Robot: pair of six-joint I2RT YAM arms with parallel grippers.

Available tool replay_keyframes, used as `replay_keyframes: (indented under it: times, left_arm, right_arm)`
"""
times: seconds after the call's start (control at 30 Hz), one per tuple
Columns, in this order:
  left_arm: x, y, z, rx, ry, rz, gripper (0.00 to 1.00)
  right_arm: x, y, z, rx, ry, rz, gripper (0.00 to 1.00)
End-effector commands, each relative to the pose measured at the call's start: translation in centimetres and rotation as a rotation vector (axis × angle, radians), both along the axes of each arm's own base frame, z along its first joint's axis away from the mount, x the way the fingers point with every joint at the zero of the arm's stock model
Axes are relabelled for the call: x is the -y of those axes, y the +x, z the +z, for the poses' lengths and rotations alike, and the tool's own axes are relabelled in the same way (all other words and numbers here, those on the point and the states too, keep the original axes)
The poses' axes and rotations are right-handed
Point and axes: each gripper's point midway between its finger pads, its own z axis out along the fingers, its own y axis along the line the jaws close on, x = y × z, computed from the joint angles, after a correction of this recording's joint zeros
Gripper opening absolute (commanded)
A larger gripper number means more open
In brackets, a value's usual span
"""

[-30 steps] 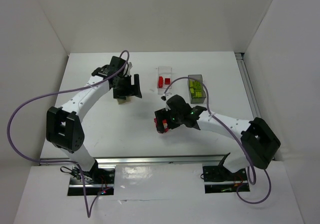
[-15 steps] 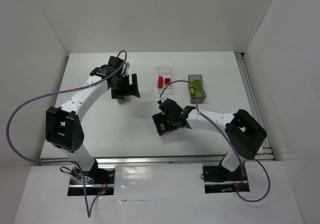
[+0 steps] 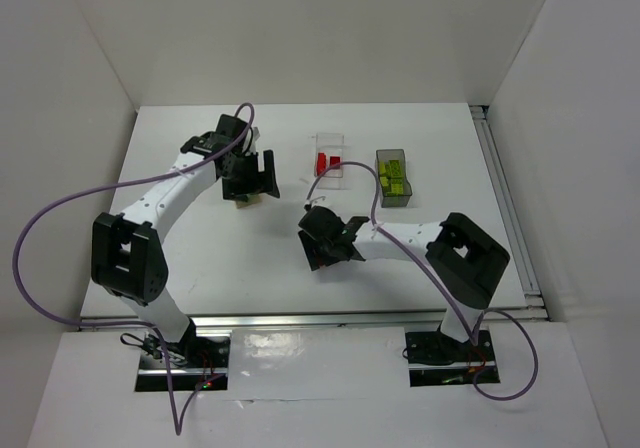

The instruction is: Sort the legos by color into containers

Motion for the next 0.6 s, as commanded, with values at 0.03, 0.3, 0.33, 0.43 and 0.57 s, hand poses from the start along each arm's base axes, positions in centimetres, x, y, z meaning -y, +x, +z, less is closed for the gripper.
replay_keyframes:
  times: [0.03, 0.3, 0.33, 0.43, 0.57]
  left_arm:
    - [0.7, -0.9, -0.5, -0.024, -0.04, -0.039, 0.94]
    - [7.8, -3.9, 0.8, -0.069, -0.371, -0.32, 1.0]
    - [8.5, -4.0, 0.8, -0.078, -0.416, -0.347, 1.0]
    - [11.3, -5.2, 1.4, -0.081, -0.536, -0.433, 1.0]
    - [13.9, -5.9, 2.1, -0.069, -0.639, -0.518, 1.0]
  right_arm:
    - [-0.3, 1.8, 2.6, 0.102, 0.038, -0.088, 0.61]
    - [2.4, -0.7, 8.2, 0.245, 0.152, 0.096, 0.55]
    - [2.3, -1.0, 8.8, 0.256, 0.182, 0.114, 0.55]
    - [2.8, -1.6, 9.8, 0.255, 0.192, 0.12, 0.55]
    - [2.3, -1.6, 11.1, 0.258, 0.217, 0.131, 0.55]
